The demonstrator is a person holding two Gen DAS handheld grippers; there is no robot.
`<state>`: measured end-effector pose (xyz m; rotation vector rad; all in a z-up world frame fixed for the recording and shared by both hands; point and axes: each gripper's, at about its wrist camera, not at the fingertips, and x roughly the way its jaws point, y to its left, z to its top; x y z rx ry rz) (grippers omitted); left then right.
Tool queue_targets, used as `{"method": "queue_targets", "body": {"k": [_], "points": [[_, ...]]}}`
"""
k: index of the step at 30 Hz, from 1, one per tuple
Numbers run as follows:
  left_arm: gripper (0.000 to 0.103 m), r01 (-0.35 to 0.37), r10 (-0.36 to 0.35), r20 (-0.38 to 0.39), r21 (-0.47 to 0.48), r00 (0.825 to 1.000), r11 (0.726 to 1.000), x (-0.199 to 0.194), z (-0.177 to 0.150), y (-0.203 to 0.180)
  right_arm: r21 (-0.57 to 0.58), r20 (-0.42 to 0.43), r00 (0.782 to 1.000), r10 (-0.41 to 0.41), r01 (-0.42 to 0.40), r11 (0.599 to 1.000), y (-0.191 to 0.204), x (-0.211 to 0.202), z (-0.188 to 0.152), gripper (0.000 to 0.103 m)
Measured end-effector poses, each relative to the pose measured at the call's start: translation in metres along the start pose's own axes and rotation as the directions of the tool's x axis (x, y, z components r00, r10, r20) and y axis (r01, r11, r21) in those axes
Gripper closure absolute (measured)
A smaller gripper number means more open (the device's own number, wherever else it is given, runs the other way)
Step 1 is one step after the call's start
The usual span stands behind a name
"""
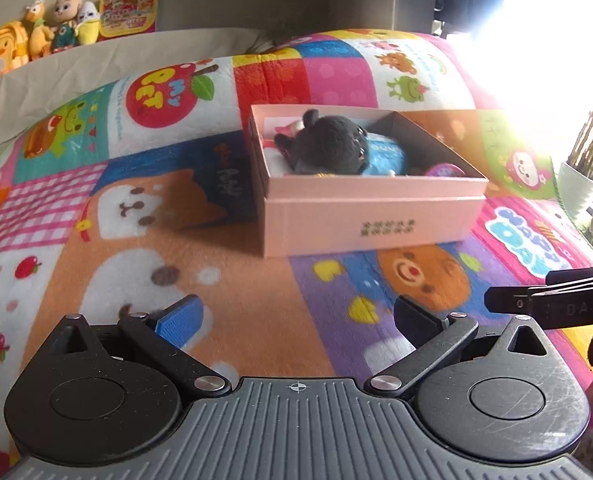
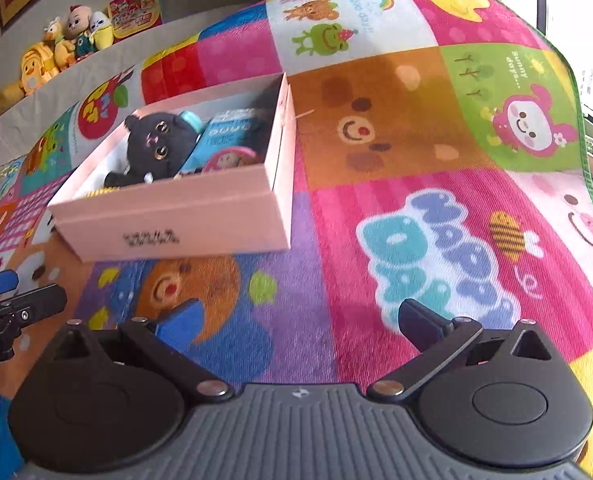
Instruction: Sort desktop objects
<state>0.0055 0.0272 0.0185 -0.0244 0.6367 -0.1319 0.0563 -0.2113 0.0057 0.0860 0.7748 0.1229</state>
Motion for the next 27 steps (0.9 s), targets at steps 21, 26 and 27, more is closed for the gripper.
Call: {"method": "queue_targets", "body": {"k": [21, 26, 27], "points": [[0.000, -0.104, 0.105, -0.054, 0.017, 0.993, 0.994, 0.056, 0.014, -0.017, -0.085, 0.087, 0.993, -0.075, 0.083, 0.993, 0.019, 0.025, 0.000, 0.000], [0.000, -0.099, 0.100, -0.055, 0.012, 0.993, 0.995, 0.056, 0.014, -0.015, -0.086, 0.088, 0.993, -0.076, 0.084, 0.993, 0.020, 0.026, 0.001, 0.000], [0.000, -0.101, 0.101, -0.055, 0.013, 0.993, 0.995, 0.056, 0.015, -0.016, -0.087, 0.088, 0.993, -0.077, 0.084, 0.993, 0.020, 0.025, 0.001, 0.000]]}}
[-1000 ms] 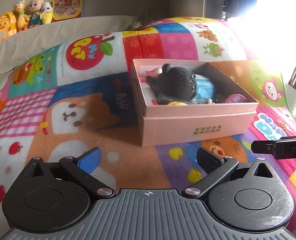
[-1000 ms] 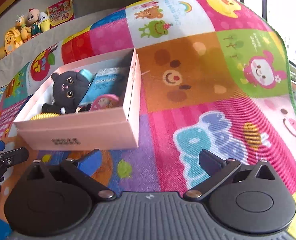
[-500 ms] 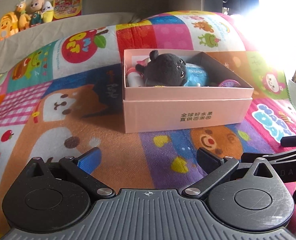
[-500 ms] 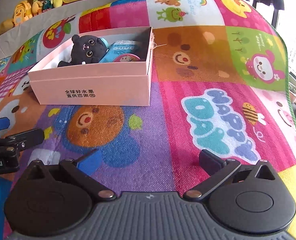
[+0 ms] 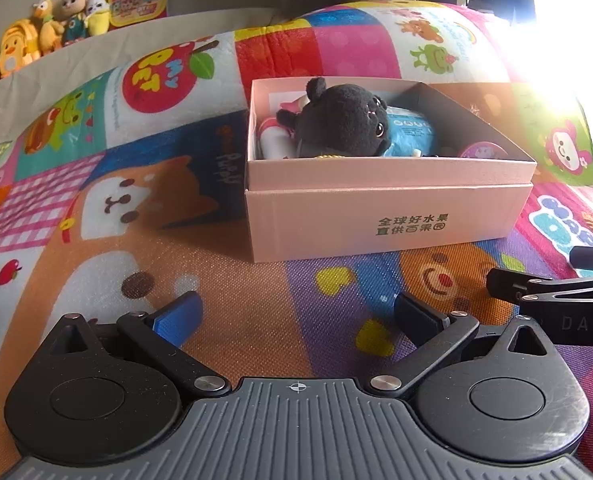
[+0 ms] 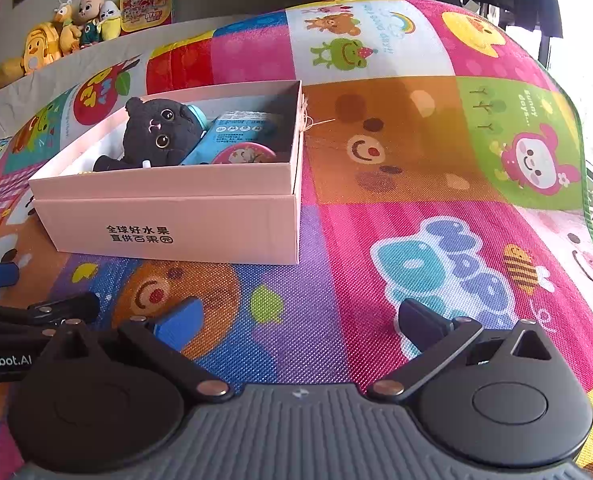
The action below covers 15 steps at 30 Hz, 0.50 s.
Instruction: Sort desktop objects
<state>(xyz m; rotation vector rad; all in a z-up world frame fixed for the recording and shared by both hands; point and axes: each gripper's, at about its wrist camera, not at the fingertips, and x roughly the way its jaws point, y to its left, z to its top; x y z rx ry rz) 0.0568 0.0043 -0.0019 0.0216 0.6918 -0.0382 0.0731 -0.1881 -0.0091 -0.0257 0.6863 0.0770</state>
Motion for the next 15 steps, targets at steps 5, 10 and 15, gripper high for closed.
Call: {"method": "queue_targets", "body": {"k": [5, 10, 15], "points": [[0.000, 0.000, 0.000, 0.000, 0.000, 1.000, 1.000, -0.0002, 0.0001, -0.0006, 0.001, 0.000, 1.000, 0.001, -0.001, 1.000, -0.0005, -0.0002, -0.0003, 0.000], [0.000, 0.000, 0.000, 0.000, 0.000, 1.000, 1.000, -0.0002, 0.0002, -0.0011, 0.001, 0.000, 1.000, 0.001, -0.001, 1.000, -0.0007, -0.0002, -0.0003, 0.000], [0.000, 0.000, 0.000, 0.000, 0.000, 1.000, 1.000, -0.0001, 0.0001, -0.0007, 0.001, 0.000, 1.000, 0.001, -0.001, 1.000, -0.0004, -0.0002, -0.0004, 0.000]]}}
